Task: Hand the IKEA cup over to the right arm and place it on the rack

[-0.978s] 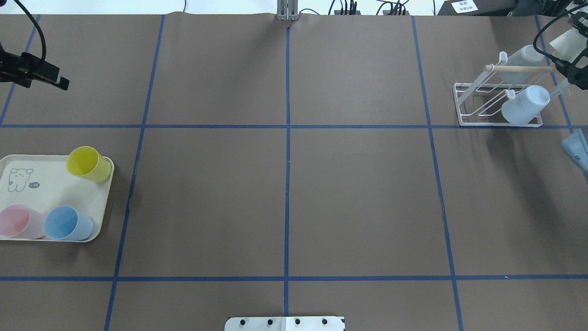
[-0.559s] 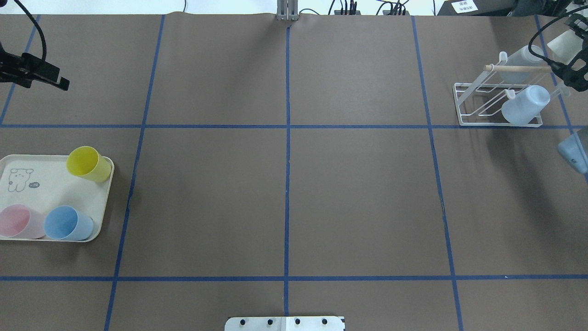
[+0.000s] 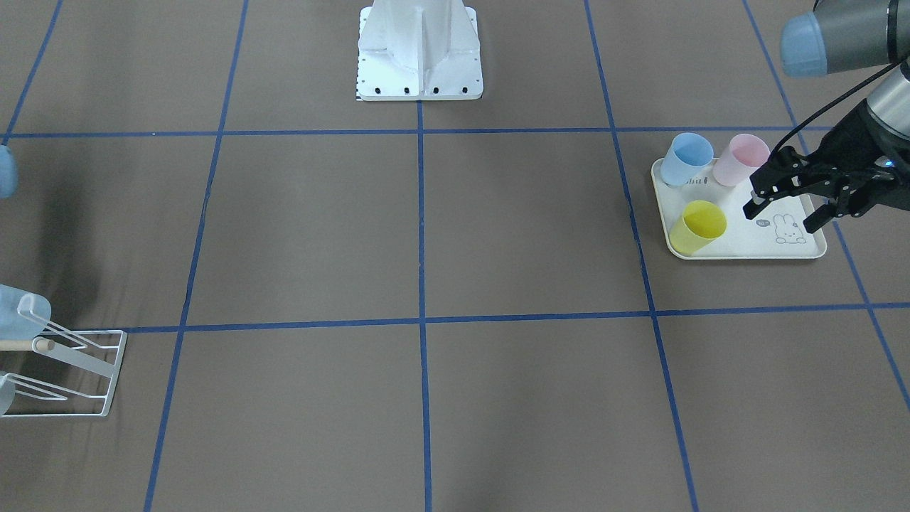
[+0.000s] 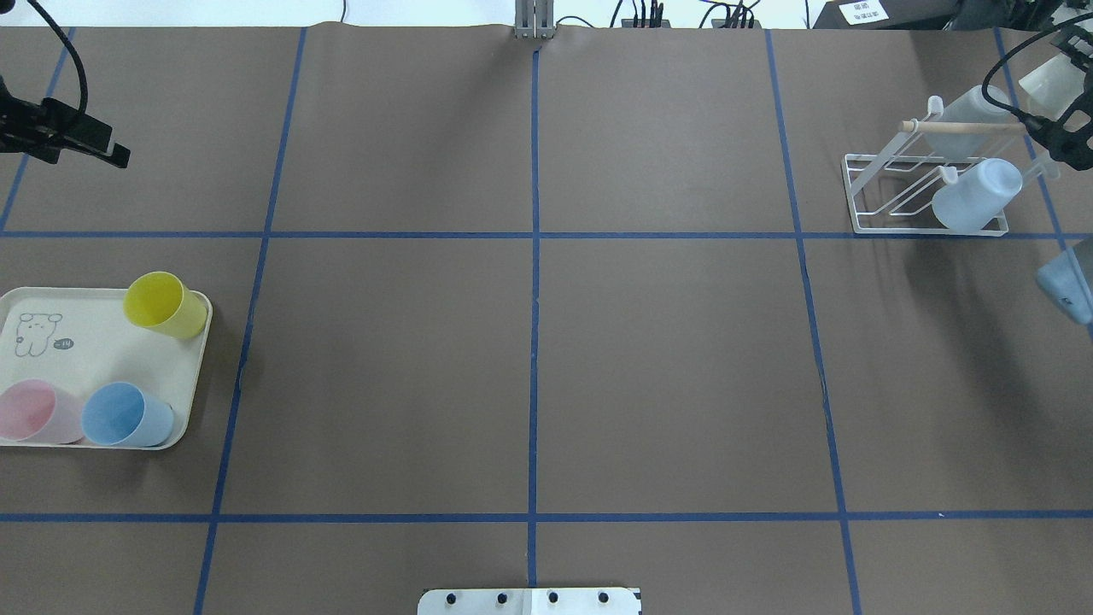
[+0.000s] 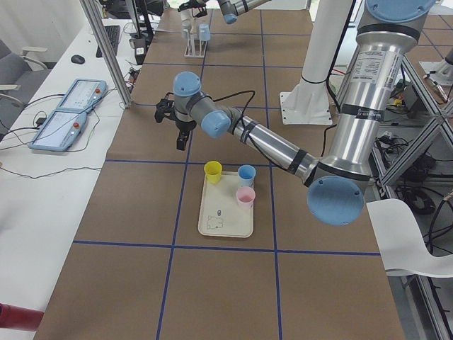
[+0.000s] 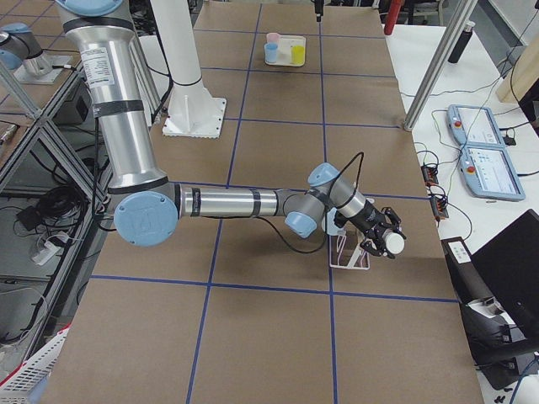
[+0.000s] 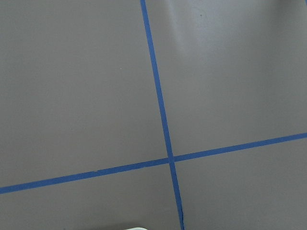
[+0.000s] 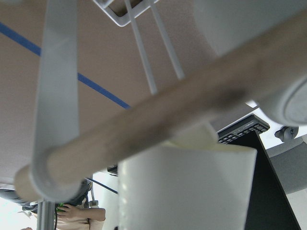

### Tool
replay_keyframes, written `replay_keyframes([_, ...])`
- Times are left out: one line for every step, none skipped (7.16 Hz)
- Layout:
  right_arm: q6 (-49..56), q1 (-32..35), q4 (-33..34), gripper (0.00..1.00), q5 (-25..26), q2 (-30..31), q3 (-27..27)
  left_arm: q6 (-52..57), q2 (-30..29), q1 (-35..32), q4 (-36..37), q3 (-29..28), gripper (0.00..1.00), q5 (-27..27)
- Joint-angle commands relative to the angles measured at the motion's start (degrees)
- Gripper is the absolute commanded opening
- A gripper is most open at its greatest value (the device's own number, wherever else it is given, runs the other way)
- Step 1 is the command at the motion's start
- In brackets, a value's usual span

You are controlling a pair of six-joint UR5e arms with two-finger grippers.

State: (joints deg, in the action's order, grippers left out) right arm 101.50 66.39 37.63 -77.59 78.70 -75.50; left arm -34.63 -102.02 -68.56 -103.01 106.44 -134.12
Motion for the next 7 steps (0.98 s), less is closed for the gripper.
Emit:
replay_keyframes([0.2, -1.5, 0.0, 0.57, 2.7, 0.3, -0.1, 0.0, 0.0, 0.0, 0.0, -0.1, 1.0, 0.0])
replay_keyframes([1.6, -1.5, 0.0, 0.58, 3.1, 0.5, -0.1, 0.0, 0.0, 0.0, 0.0, -0.1, 1.0, 0.0])
replay_keyframes([2.3, -1.7, 0.0, 0.62, 3.7, 0.6, -0.1, 0.0, -0.1, 0.0, 0.0, -0.1, 1.0, 0.1])
replay_keyframes([3.2, -1.7, 0.0, 0.64, 4.0, 0.7, -0.1, 0.0, -0.1, 0.0, 0.0, -0.1, 1.0, 0.0])
replay_keyframes([4.1, -2.7, 0.0, 0.65, 6.3, 0.8, -0.2, 0.0, -0.1, 0.0, 0.0, -0.2, 1.0, 0.0])
replay_keyframes([4.1, -3.0, 0.0, 0.65, 6.7, 0.8, -0.1, 0.0, -0.1, 0.0, 0.0, -0.2, 1.0, 0.0])
replay_keyframes([4.1, -3.1, 0.0, 0.65, 6.7, 0.8, -0.1, 0.0, -0.1, 0.0, 0.0, -0.2, 1.0, 0.1])
